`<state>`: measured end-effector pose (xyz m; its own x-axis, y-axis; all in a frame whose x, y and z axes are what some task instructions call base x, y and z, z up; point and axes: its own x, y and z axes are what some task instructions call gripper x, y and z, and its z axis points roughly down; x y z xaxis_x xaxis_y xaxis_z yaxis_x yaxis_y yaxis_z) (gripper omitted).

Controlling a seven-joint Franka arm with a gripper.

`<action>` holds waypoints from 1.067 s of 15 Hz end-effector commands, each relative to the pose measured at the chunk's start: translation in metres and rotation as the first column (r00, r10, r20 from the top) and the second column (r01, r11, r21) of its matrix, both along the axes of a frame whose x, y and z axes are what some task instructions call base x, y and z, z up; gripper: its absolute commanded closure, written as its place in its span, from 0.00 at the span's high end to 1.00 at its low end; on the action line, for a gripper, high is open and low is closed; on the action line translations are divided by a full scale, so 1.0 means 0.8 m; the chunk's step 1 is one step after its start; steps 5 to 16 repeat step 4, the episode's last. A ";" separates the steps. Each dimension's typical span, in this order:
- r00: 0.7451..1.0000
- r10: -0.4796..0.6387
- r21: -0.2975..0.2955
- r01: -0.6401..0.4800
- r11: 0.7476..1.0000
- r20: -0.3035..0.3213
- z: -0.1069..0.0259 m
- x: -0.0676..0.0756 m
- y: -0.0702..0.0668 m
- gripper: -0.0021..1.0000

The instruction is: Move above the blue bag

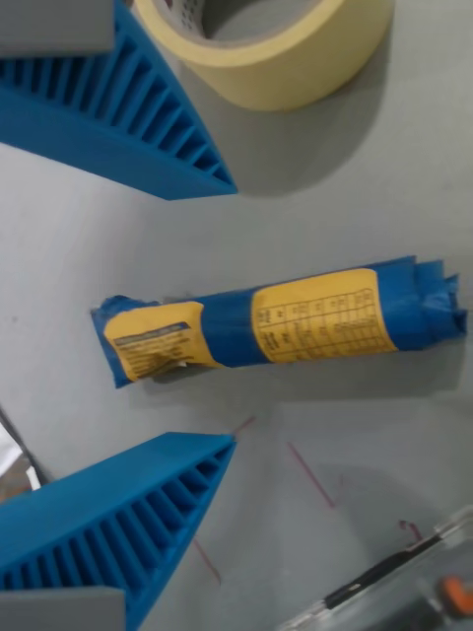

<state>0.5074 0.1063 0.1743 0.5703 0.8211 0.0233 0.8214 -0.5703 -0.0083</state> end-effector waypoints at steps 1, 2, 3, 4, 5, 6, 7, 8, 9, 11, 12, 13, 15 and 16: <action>0.998 0.062 0.030 -0.062 0.998 -0.010 -0.002 0.009 0.005 1.00; 0.998 0.056 0.029 -0.056 0.998 -0.010 -0.002 0.010 0.005 1.00; 0.999 0.051 0.029 -0.051 0.998 -0.009 -0.002 0.010 0.005 1.00; 0.999 0.046 0.029 -0.046 0.999 -0.009 -0.003 0.010 0.005 1.00; 0.999 0.046 0.029 -0.046 0.999 -0.009 -0.003 0.010 0.005 1.00; 0.999 0.046 0.029 -0.046 0.999 -0.009 -0.003 0.010 0.005 1.00; 0.999 0.046 0.029 -0.046 0.999 -0.009 -0.003 0.010 0.005 1.00; 0.999 0.046 0.029 -0.046 0.999 -0.009 -0.003 0.010 0.005 1.00; 0.999 0.046 0.029 -0.046 0.999 -0.009 -0.003 0.010 0.005 1.00; 0.999 0.046 0.029 -0.046 0.999 -0.009 -0.003 0.010 0.005 1.00; 0.999 0.046 0.029 -0.046 0.999 -0.009 -0.003 0.010 0.005 1.00; 0.999 0.046 0.029 -0.046 0.999 -0.009 -0.003 0.010 0.005 1.00; 0.999 0.046 0.029 -0.046 0.999 -0.009 -0.003 0.010 0.005 1.00; 0.999 0.046 0.029 -0.046 0.999 -0.009 -0.003 0.010 0.005 1.00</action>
